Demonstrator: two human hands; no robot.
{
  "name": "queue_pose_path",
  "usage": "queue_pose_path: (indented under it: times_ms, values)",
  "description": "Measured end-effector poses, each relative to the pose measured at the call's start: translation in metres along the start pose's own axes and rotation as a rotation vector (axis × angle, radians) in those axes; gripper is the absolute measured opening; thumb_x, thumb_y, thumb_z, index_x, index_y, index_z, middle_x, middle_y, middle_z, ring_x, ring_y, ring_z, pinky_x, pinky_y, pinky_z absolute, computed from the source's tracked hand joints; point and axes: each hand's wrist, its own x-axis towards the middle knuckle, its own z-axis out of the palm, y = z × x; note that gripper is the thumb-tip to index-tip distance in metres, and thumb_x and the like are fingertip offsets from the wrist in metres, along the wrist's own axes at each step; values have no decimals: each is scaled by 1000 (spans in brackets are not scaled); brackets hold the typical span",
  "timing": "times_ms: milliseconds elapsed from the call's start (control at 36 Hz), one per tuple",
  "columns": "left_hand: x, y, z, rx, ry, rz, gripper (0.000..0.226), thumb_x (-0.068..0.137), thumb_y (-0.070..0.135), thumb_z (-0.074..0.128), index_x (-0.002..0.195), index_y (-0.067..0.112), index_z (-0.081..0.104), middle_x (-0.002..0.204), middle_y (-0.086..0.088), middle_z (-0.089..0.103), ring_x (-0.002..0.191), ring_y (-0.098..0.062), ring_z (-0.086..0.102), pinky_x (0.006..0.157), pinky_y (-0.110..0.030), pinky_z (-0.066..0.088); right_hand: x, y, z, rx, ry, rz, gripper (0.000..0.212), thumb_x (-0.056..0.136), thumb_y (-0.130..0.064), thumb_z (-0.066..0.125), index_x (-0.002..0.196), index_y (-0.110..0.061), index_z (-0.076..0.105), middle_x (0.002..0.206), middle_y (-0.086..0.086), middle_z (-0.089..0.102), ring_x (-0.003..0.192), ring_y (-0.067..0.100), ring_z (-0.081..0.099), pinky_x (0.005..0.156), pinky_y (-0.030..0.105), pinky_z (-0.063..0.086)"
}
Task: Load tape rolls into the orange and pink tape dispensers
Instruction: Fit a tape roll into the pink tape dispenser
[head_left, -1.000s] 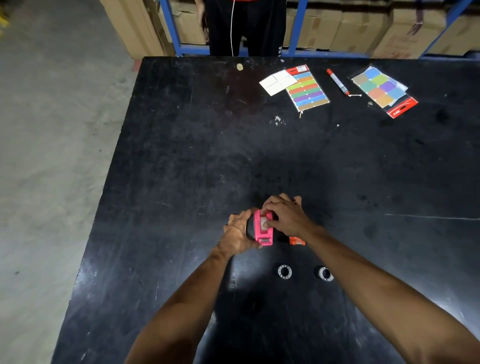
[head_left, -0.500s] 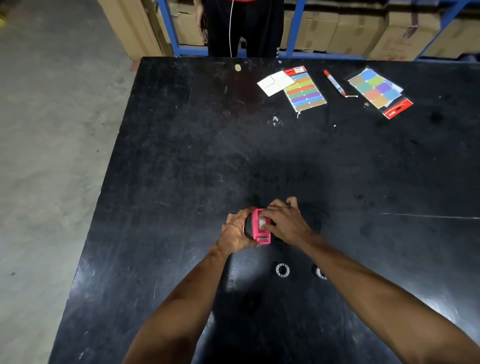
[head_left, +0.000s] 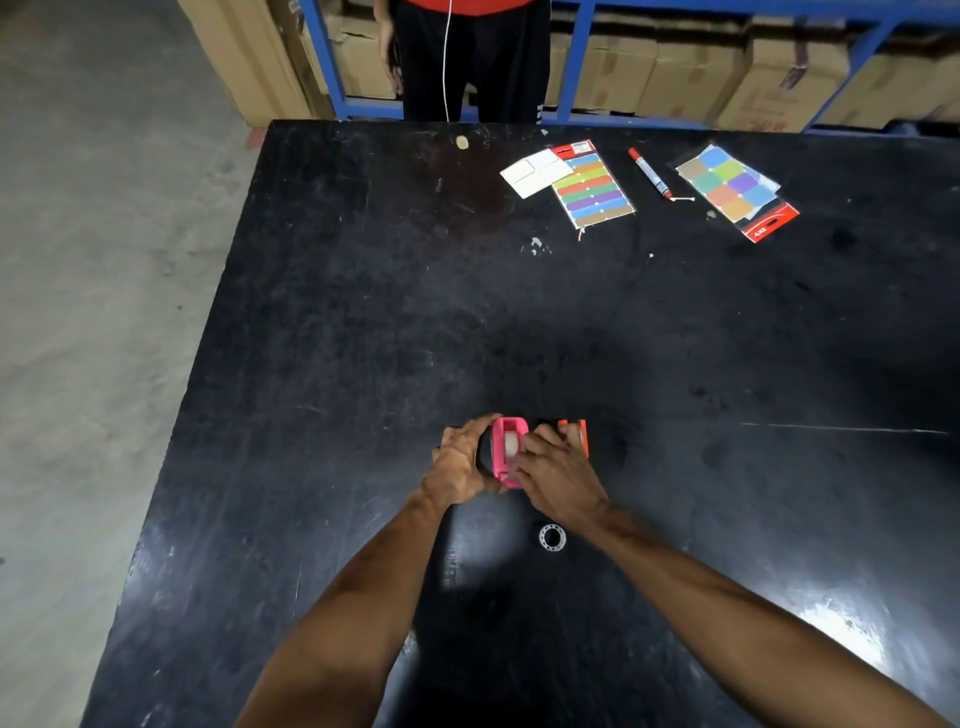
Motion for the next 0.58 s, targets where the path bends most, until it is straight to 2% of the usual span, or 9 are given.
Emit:
queue_pose_path:
  times_ms: [139,278,361,500,583]
  values:
    - [-1,7,2,18,-16,5,114,49,31,94,144,42,33,138,14,49,123,-17,37,112,-43,35,-19,-11,8,13,-18,21,2,79,-31,74,80,-29,74,95,-11,67,91,18,57,84,37,28]
    - [-3,8,-1,12,-21,-2,113,53,28,94,145,43,30,139,12,48,126,-18,36,113,-44,33,-27,-15,14,36,-85,55,22,93,-32,52,90,-27,73,99,-8,64,94,20,53,83,38,28]
    - [-3,7,0,23,-26,-1,114,53,29,94,145,44,28,140,12,47,125,-17,36,113,-44,34,-24,-19,13,57,-39,77,15,89,-29,59,88,-26,73,98,-8,67,91,21,54,80,38,28]
    - [-4,7,3,2,-29,-26,115,52,26,94,145,43,29,129,13,46,127,-19,37,114,-45,34,-24,-25,20,12,-5,114,7,81,-25,70,77,-20,71,93,-2,62,90,23,51,79,42,42]
    - [-5,7,4,7,-26,-23,113,55,26,93,146,43,28,121,15,41,127,-20,38,113,-45,36,-27,-28,23,-22,12,135,3,77,-19,72,78,-18,70,94,1,62,86,25,55,76,44,45]
